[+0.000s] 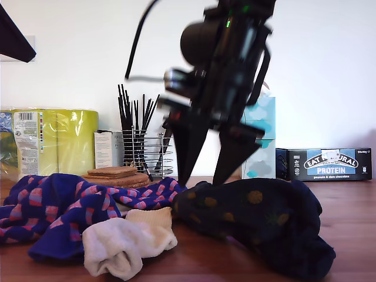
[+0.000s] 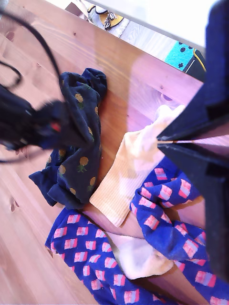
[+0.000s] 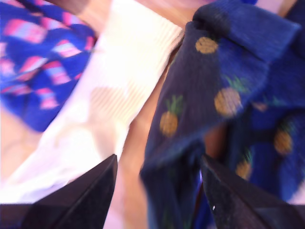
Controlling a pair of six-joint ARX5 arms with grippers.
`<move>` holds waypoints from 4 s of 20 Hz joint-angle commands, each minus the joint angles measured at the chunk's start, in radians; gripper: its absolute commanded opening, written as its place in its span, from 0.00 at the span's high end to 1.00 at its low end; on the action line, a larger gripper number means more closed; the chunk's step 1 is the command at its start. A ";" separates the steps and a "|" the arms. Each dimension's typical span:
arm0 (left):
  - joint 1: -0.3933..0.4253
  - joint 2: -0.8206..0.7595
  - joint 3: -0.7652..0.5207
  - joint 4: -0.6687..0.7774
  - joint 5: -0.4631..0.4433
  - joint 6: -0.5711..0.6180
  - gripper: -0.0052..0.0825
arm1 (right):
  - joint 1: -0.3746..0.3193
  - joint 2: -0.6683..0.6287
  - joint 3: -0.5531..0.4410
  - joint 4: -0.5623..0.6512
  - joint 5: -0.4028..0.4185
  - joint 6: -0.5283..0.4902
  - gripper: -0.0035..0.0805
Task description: Pair up the socks based on colour and pattern, by placing each sock on top of its pair
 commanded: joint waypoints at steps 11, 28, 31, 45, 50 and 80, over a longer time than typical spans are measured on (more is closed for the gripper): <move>0.002 -0.002 0.000 0.000 0.005 0.006 0.96 | 0.003 0.004 0.005 0.048 0.039 0.127 0.97; 0.002 -0.002 0.000 0.001 0.004 0.007 0.96 | -0.103 -0.100 0.005 0.042 0.232 0.181 0.97; 0.002 -0.002 0.000 0.001 0.004 0.007 0.96 | -0.105 -0.065 0.005 0.056 0.221 0.157 0.97; 0.002 -0.002 0.000 -0.005 0.004 0.007 0.96 | -0.107 -0.070 0.006 -0.047 0.158 0.125 0.47; 0.002 -0.002 0.000 -0.003 0.004 0.007 0.96 | -0.107 -0.140 0.003 -0.190 0.161 0.106 0.47; 0.003 0.092 0.000 0.055 -0.026 0.008 0.96 | -0.141 -0.547 -0.772 0.457 0.024 0.024 0.92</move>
